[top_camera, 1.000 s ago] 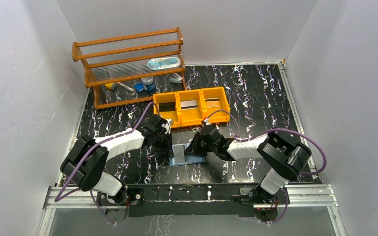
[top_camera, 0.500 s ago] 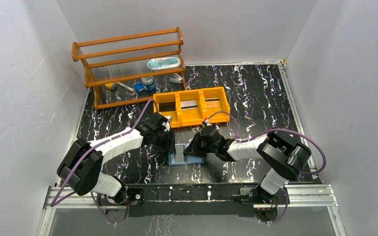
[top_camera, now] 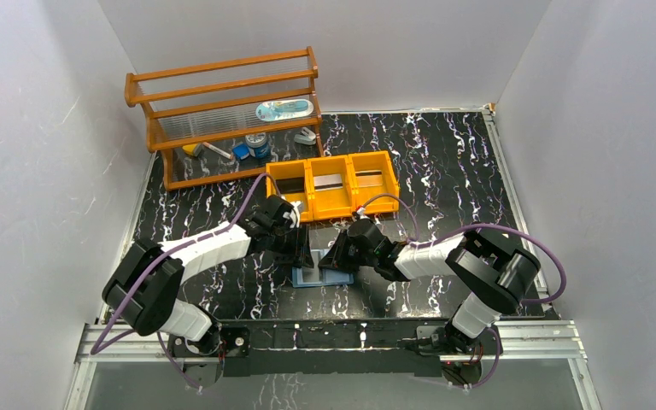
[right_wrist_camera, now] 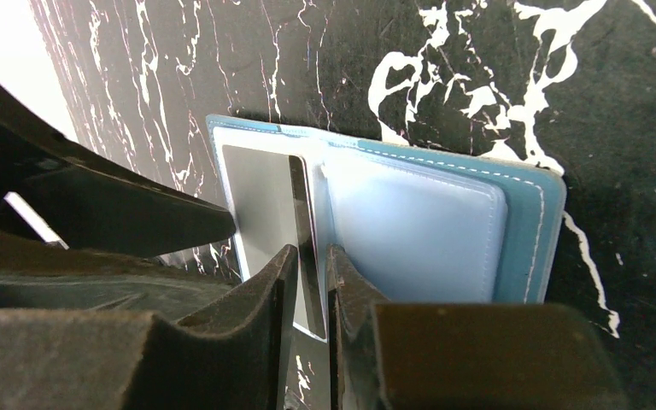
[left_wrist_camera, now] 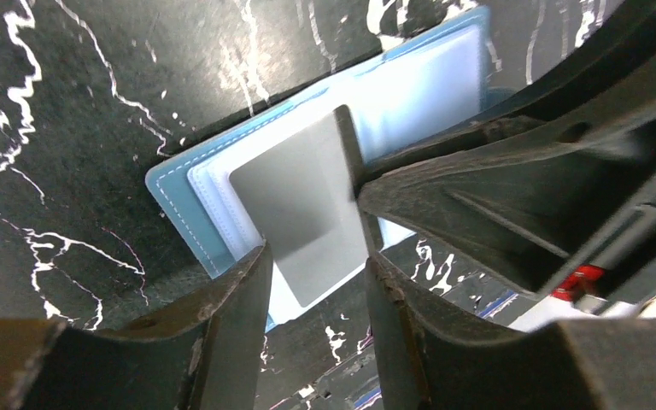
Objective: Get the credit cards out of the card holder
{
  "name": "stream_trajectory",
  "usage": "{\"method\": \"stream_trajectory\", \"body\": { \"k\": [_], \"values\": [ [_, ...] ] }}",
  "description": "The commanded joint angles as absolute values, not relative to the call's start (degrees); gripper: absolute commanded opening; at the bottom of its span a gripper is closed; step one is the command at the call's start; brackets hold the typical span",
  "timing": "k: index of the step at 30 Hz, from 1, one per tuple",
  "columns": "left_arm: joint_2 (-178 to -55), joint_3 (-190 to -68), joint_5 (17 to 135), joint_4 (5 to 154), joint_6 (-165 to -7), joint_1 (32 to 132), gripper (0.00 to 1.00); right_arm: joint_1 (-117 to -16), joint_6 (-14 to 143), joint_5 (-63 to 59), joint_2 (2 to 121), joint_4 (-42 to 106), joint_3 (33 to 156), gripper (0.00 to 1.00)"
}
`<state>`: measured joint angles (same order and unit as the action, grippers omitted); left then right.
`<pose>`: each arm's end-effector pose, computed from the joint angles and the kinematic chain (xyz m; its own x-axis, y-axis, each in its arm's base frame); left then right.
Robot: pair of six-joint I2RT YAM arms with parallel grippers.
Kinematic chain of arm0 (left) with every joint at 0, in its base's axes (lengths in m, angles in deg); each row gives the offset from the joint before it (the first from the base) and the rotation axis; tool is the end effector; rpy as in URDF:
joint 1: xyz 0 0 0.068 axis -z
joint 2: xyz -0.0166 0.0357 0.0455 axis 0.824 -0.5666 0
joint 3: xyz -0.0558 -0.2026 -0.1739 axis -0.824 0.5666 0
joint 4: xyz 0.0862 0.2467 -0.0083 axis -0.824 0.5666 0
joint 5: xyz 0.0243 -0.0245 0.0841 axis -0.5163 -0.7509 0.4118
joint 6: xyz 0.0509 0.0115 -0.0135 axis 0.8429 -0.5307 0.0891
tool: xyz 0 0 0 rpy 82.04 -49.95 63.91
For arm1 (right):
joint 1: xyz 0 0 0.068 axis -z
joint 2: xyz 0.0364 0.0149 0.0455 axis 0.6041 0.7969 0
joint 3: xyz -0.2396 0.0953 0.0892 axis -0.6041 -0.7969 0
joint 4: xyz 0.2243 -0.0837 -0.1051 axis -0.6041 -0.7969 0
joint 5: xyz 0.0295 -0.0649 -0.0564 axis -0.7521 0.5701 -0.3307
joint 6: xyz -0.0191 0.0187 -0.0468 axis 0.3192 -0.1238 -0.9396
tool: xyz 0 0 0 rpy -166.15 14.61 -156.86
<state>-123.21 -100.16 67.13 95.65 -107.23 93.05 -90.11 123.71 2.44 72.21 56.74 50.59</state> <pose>0.2131 -0.1773 0.1823 -0.9233 0.0612 -0.3793 0.2687 0.8085 -0.5236 0.1748 0.2346 0.1315 -0.8938 0.3315 -0.3019 -0.0125 0.6547 0.7558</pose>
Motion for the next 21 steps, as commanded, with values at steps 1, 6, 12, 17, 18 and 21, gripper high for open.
{"method": "stream_trajectory", "body": {
  "k": [1, 6, 12, 17, 18, 21],
  "values": [
    [-124.6, -96.9, 64.9, 93.1, -108.8, 93.0, 0.41, -90.3, 123.8, 4.1, 71.5, 56.5, 49.2, 0.27],
    [-125.1, -94.4, 69.3, 94.4, -109.2, 93.1, 0.36, -90.3, 124.0, 3.8, 71.5, 57.2, 49.0, 0.28],
    [-125.3, -93.6, 69.0, 94.1, -108.3, 93.0, 0.29, -90.3, 123.7, 0.3, 72.7, 62.4, 48.2, 0.28],
    [-125.2, -93.5, 69.6, 94.2, -108.1, 93.0, 0.23, -90.3, 123.7, -1.6, 73.3, 67.8, 47.3, 0.19],
    [-125.1, -93.4, 69.8, 94.2, -108.1, 93.0, 0.22, -90.3, 123.6, -1.6, 73.3, 67.6, 47.4, 0.16],
    [-124.8, -93.7, 71.1, 95.0, -107.9, 93.0, 0.22, -90.3, 123.6, -0.7, 72.7, 66.9, 47.1, 0.06]
  ]
}}
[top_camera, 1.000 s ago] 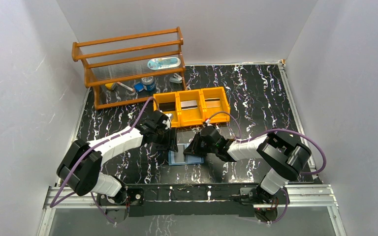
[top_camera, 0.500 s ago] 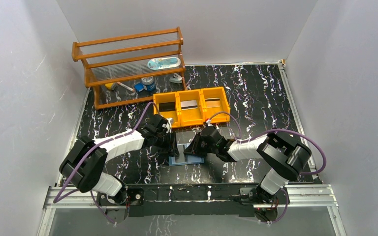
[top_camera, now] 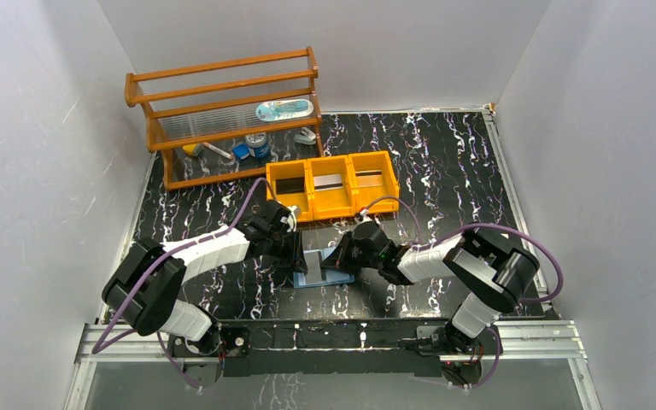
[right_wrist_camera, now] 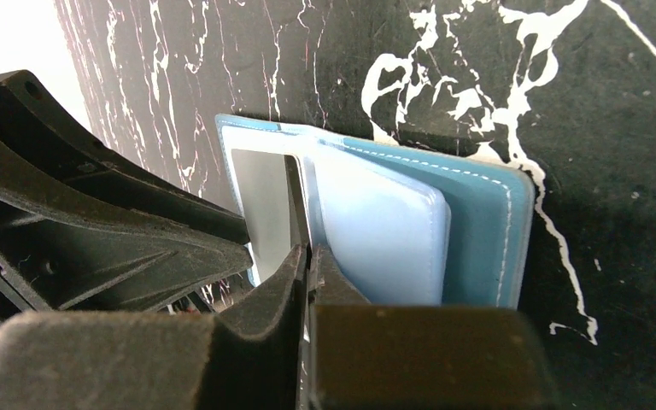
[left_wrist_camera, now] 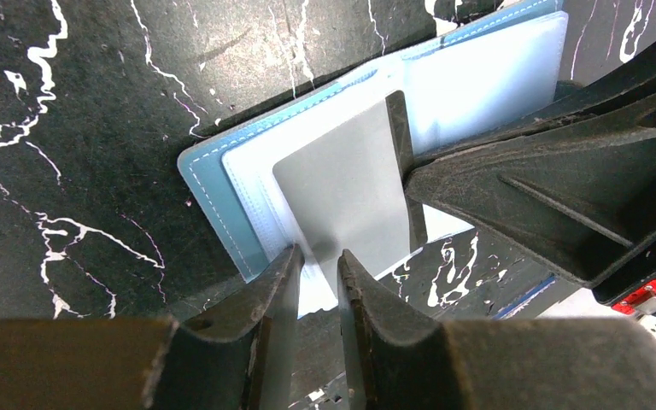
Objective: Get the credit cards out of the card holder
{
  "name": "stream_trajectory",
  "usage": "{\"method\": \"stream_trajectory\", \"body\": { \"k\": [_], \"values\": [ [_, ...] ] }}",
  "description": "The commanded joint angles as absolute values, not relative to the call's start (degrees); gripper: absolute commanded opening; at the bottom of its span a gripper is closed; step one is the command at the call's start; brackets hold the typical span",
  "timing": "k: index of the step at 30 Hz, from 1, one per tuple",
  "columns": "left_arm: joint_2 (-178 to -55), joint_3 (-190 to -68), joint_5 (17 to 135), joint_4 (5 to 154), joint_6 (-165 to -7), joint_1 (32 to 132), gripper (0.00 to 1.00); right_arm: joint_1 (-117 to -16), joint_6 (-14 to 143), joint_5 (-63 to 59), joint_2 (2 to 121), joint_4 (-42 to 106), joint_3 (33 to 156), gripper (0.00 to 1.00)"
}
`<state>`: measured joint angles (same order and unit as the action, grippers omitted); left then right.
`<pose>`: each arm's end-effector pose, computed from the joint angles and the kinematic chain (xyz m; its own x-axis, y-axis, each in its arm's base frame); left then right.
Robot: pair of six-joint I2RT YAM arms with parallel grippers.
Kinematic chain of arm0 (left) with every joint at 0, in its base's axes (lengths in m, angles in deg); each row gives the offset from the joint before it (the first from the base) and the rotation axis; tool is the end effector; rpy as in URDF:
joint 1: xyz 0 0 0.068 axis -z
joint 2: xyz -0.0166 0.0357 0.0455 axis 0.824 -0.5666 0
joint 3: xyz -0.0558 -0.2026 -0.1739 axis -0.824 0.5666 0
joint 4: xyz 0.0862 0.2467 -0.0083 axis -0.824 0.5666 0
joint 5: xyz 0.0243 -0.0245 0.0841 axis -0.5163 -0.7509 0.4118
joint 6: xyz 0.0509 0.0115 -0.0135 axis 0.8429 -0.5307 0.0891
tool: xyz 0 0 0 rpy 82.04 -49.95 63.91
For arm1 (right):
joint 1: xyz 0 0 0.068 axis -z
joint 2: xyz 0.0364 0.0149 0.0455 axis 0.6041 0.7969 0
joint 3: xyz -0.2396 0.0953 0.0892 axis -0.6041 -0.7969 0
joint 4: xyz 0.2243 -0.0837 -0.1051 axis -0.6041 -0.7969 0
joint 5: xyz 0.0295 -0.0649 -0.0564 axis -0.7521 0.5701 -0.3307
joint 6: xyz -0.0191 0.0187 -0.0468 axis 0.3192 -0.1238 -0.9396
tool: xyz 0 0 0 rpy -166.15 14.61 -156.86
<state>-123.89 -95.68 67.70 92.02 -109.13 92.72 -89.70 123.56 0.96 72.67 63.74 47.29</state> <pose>0.2066 -0.1699 0.1608 -0.9378 0.0315 -0.3457 0.2198 0.8247 -0.5212 0.1716 0.2285 0.1256 -0.8916 0.3335 -0.3064 -0.0414 0.6137 0.7885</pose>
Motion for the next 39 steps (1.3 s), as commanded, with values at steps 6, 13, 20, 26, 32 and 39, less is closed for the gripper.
{"method": "stream_trajectory", "body": {
  "k": [6, 13, 20, 26, 32, 39],
  "values": [
    [-124.5, -93.9, 73.9, 96.7, -107.6, 93.0, 0.22, -90.2, 123.2, 2.5, 69.9, 63.6, 46.3, 0.0],
    [-125.6, -94.6, 78.8, 99.3, -107.4, 93.0, 0.2, -89.5, 124.3, 6.0, 66.3, 60.6, 44.1, 0.0],
    [-125.3, -95.5, 77.1, 99.3, -107.3, 93.0, 0.2, -89.1, 124.1, 6.0, 66.3, 59.3, 44.2, 0.0],
    [-121.2, -97.9, 73.5, 99.0, -107.6, 93.0, 0.28, -89.1, 124.4, 4.7, 69.0, 60.0, 45.1, 0.0],
    [-121.8, -100.0, 62.1, 91.9, -109.2, 93.2, 0.39, -89.0, 124.7, 4.6, 69.6, 59.8, 45.3, 0.02],
    [-125.5, -96.1, 66.1, 90.5, -108.2, 95.6, 0.33, -89.0, 124.5, 4.2, 69.5, 60.4, 45.3, 0.04]
  ]
}}
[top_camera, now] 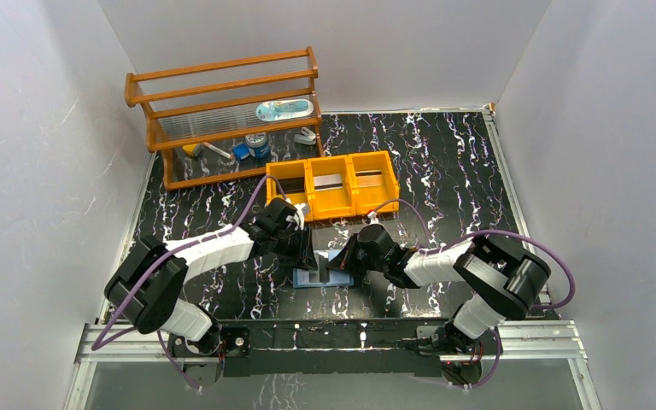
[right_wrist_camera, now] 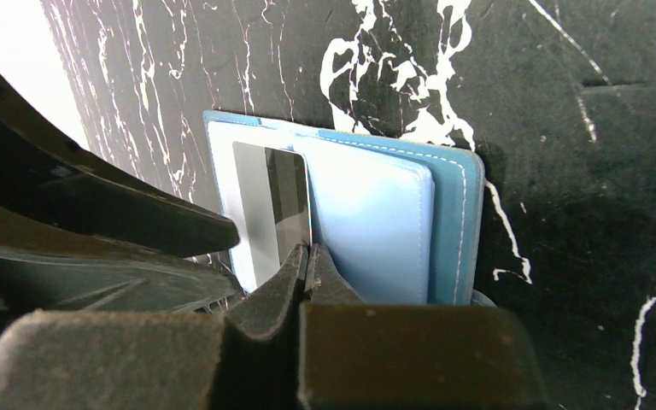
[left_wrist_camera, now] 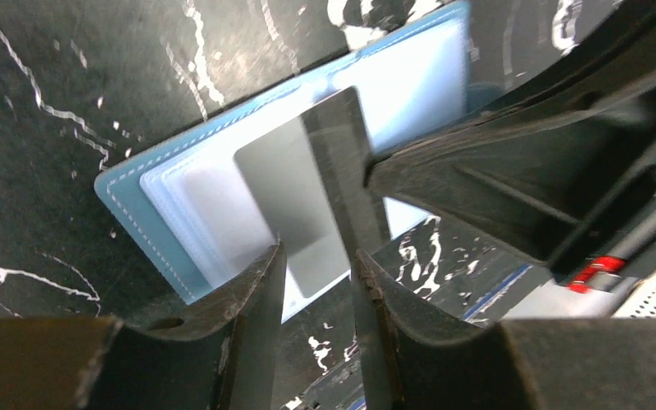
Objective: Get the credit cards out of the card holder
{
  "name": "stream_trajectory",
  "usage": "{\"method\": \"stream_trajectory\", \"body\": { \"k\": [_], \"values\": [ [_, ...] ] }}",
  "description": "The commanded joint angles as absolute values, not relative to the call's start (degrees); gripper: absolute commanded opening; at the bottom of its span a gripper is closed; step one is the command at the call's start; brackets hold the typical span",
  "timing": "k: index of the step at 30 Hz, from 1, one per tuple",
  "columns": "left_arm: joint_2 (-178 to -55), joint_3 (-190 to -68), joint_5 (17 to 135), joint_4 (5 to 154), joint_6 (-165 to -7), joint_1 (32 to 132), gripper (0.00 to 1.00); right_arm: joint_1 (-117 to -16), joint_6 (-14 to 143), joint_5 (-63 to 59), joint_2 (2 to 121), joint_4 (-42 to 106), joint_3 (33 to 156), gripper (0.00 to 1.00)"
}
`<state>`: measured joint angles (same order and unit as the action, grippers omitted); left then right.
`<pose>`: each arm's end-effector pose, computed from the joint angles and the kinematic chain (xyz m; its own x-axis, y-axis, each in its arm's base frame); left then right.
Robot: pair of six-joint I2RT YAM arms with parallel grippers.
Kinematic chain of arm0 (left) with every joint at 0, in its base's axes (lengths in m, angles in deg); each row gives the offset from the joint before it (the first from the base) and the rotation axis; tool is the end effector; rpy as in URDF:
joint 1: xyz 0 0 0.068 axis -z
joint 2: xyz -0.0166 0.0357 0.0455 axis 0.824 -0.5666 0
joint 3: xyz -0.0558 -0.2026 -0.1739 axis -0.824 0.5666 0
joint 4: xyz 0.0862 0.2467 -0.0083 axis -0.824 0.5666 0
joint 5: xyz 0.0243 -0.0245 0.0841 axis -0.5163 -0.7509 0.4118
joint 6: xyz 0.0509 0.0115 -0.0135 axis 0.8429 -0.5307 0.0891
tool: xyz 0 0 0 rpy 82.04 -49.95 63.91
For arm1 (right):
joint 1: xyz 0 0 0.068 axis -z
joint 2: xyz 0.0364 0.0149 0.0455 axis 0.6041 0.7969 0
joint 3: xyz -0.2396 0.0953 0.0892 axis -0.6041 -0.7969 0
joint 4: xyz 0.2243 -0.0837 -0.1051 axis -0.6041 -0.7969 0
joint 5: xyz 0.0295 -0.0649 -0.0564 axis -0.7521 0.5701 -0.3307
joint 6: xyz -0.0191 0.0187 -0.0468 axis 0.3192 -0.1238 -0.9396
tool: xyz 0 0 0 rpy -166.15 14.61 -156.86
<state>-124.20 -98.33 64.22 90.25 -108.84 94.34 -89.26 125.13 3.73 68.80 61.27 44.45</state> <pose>0.2099 -0.1849 0.1752 -0.9236 0.0666 -0.3775 0.2911 0.7625 -0.5778 0.1650 0.2136 0.1263 -0.8731 0.3821 -0.3027 0.0085 0.6328 0.7743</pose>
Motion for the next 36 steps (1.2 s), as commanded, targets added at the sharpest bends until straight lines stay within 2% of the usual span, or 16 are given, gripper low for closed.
{"method": "stream_trajectory", "body": {
  "k": [1, 6, 17, 25, 32, 34, 36],
  "values": [
    [-125.8, -95.7, 66.9, 90.8, -108.5, 95.6, 0.32, -89.0, 124.4, 4.2, 69.5, 60.5, 45.3, 0.04],
    [-126.2, -94.8, 70.5, 92.8, -108.6, 95.7, 0.29, -89.0, 124.5, 4.1, 69.2, 61.3, 44.9, 0.07],
    [-125.8, -94.8, 71.6, 93.5, -108.5, 95.8, 0.26, -88.9, 125.8, 0.3, 70.9, 72.3, 42.1, 0.26],
    [-125.4, -94.2, 72.2, 93.1, -109.4, 95.9, 0.25, -88.8, 126.8, -2.9, 74.6, 79.6, 41.3, 0.24],
    [-124.5, -94.1, 72.4, 93.0, -109.6, 95.9, 0.25, -88.8, 126.6, -3.3, 74.7, 83.4, 40.4, 0.1],
    [-124.8, -94.1, 72.1, 92.7, -109.6, 95.9, 0.25, -88.8, 126.7, -3.9, 74.9, 86.5, 39.6, 0.1],
    [-125.2, -94.1, 71.7, 92.6, -109.6, 95.9, 0.25, -88.8, 126.8, -4.9, 75.4, 89.5, 39.1, 0.14]
  ]
}}
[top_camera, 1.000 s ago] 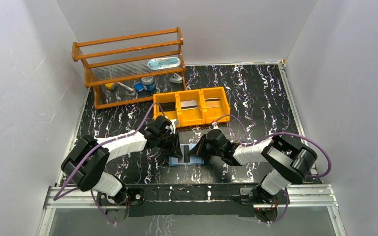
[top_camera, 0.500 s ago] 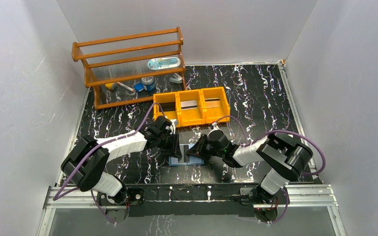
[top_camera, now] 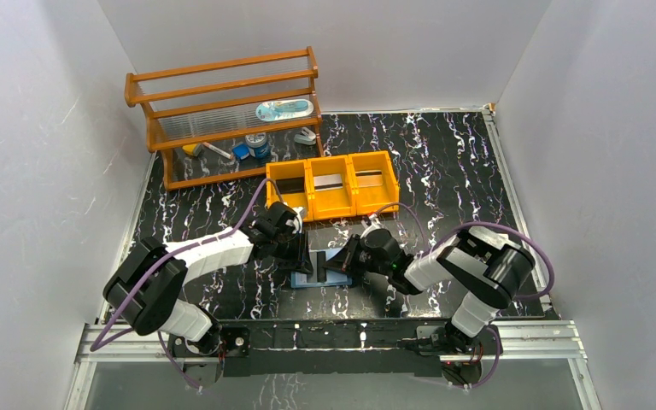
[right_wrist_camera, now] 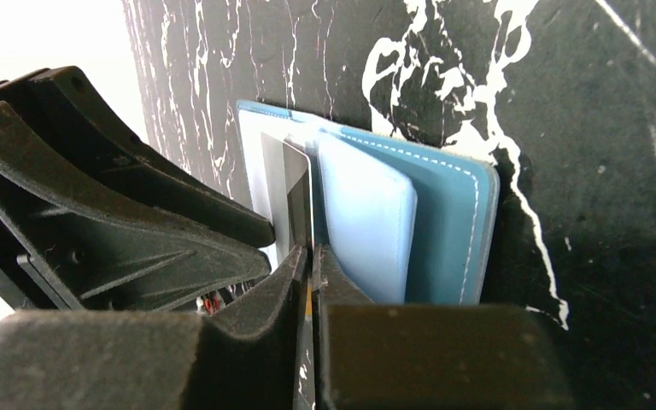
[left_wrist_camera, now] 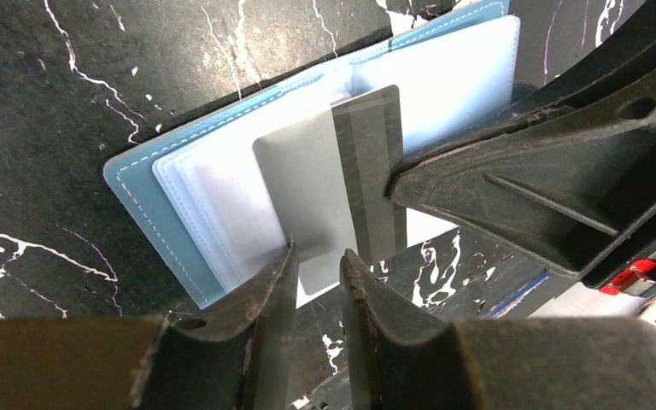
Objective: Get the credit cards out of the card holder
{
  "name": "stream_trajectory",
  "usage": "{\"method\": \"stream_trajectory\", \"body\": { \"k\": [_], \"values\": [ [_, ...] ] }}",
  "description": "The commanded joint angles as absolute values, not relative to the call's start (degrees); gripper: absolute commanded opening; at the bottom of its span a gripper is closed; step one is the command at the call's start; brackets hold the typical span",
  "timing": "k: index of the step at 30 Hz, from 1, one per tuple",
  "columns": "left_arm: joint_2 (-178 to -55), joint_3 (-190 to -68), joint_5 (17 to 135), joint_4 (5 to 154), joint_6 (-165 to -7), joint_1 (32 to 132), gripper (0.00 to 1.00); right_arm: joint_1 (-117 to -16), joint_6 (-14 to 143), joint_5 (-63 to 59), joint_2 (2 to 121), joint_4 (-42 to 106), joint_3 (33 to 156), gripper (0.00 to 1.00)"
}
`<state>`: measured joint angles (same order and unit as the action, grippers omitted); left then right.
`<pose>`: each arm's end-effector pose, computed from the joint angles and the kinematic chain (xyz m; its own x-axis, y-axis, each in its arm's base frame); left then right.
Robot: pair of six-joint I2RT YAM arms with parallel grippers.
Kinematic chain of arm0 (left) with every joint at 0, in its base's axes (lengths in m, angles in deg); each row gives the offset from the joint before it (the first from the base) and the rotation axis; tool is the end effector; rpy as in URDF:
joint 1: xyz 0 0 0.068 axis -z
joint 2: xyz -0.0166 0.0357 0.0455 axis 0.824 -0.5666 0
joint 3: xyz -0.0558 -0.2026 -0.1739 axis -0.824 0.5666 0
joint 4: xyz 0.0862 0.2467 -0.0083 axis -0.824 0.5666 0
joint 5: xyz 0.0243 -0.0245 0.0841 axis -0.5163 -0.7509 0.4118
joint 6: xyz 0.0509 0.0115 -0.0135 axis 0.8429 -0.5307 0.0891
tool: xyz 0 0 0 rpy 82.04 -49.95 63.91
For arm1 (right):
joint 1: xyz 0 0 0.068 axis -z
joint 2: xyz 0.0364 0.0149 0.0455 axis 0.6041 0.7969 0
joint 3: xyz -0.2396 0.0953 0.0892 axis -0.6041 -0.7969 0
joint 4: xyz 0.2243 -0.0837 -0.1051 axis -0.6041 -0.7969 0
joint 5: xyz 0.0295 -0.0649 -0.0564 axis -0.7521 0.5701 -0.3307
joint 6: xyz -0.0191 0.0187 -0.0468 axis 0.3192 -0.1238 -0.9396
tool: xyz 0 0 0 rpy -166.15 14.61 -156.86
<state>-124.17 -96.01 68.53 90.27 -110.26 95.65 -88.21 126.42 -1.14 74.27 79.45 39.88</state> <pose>0.2012 -0.1826 0.1630 -0.9294 0.0514 -0.3655 0.2529 0.8099 -0.5293 0.1647 0.2101 0.1134 -0.8789 0.3864 -0.2798 -0.0488 0.5106 0.8584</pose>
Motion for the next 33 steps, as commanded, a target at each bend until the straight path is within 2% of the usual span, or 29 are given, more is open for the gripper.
{"method": "stream_trajectory", "body": {
  "k": [1, 5, 10, 19, 24, 29, 33],
  "values": [
    [-125.2, -94.1, 71.6, 92.5, -109.6, 95.9, 0.24, -88.8, 126.9, -5.4, 75.8, 90.6, 39.1, 0.17],
    [-125.1, -94.3, 71.5, 92.3, -109.6, 96.0, 0.24, -88.8, 126.9, -6.9, 77.4, 92.0, 39.7, 0.21],
    [-125.0, -94.3, 71.3, 92.2, -109.6, 96.0, 0.25, -88.8, 126.9, -6.7, 78.2, 91.9, 39.9, 0.21],
    [-123.8, -94.4, 71.9, 92.8, -109.5, 96.0, 0.25, -88.8, 127.6, -1.8, 75.2, 87.6, 37.6, 0.04],
    [-122.3, -94.6, 72.9, 93.4, -109.4, 96.0, 0.28, -88.4, 127.4, 1.4, 70.7, 83.2, 35.2, 0.0],
    [-120.8, -94.9, 73.1, 93.5, -109.7, 96.0, 0.32, -88.3, 126.3, 2.9, 66.6, 79.6, 34.9, 0.0],
    [-116.7, -95.0, 74.0, 93.5, -110.5, 96.0, 0.44, -88.4, 125.1, 4.1, 62.1, 78.6, 34.1, 0.0]
  ]
}}
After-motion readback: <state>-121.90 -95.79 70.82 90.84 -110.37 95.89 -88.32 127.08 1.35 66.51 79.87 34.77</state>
